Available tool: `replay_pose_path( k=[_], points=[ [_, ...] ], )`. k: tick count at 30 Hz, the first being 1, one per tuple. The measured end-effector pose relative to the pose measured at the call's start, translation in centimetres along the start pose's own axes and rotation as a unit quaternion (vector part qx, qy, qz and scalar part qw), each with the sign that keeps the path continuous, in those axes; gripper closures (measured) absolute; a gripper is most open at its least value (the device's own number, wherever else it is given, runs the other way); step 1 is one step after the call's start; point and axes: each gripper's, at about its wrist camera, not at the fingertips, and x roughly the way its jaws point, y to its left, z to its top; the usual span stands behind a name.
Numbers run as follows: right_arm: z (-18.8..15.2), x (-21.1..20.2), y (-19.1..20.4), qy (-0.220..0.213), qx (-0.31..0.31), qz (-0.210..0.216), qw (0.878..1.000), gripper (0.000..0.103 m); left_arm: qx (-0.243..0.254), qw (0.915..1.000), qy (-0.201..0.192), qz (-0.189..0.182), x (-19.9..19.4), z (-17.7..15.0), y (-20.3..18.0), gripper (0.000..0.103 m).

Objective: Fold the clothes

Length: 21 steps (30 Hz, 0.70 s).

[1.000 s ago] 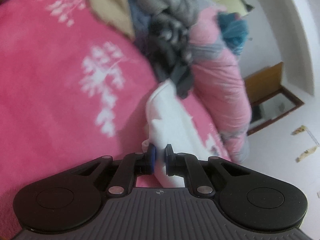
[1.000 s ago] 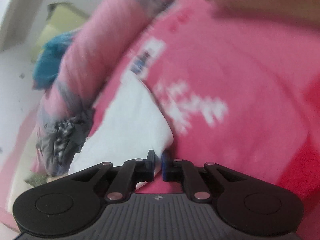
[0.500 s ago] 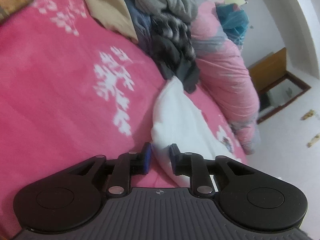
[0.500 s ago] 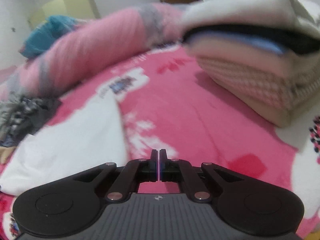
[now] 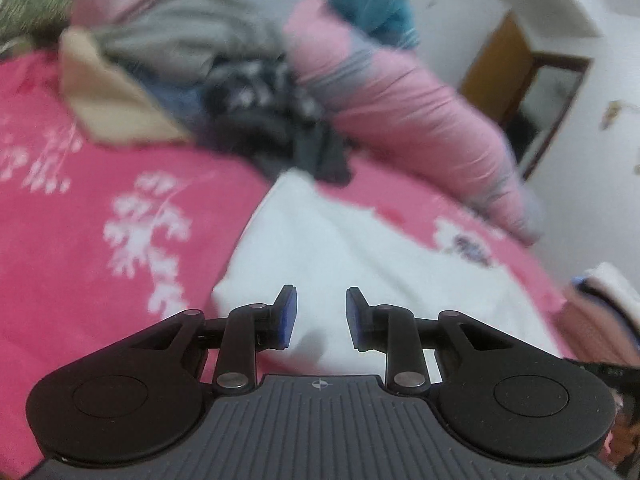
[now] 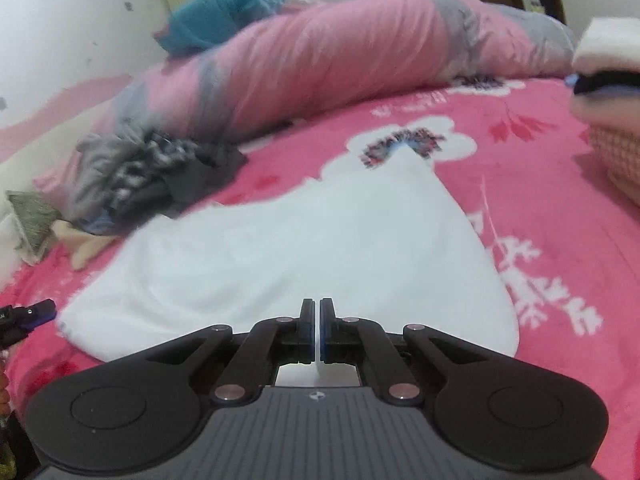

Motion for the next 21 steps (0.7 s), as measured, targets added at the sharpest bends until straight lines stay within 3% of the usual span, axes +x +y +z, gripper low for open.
replay_pose_path(
  k=[4, 7, 9, 10, 13, 16, 19, 21],
  points=[
    [-1.1, -1.6, -3.9, -0.004, 0.091, -0.003, 0.996, 0.102, -0.063, 0.9973, -0.037, -0.007, -2.4, -0.3, 3.1, 0.076],
    [-1.9, -3.0, -6.5, -0.015, 0.165, 0.001, 0.986, 0.101, -0.128, 0.9903, -0.055, -0.008, -4.2, -0.7, 6.2, 0.07],
    [-2.5, -3.3, -8.1, -0.019, 0.22, 0.012, 0.975, 0.093, -0.183, 0.9818, -0.038, -0.032, -3.7, -1.0, 8.5, 0.07],
    [-2.8, -3.4, -8.9, -0.021, 0.247, 0.018, 0.969, 0.085, -0.2, 0.9783, -0.031, -0.044, -3.1, -0.9, 9.1, 0.069],
    [-2.9, -2.5, -10.5, -0.018, 0.304, 0.043, 0.952, 0.076, -0.229, 0.9702, -0.021, -0.076, -1.4, -0.8, 10.5, 0.066],
    [-2.8, -1.6, -10.8, -0.013, 0.32, 0.056, 0.945, 0.065, -0.24, 0.9613, -0.017, -0.134, 0.2, -0.3, 10.8, 0.06],
    [-2.7, -1.4, -10.6, -0.012, 0.316, 0.053, 0.947, 0.064, -0.246, 0.9525, -0.009, -0.179, 1.6, 0.1, 10.9, 0.06],
    [-2.8, -1.5, -10.6, -0.012, 0.318, 0.053, 0.946, 0.064, -0.253, 0.9499, 0.011, -0.183, 2.3, 0.3, 11.3, 0.06]
  ],
)
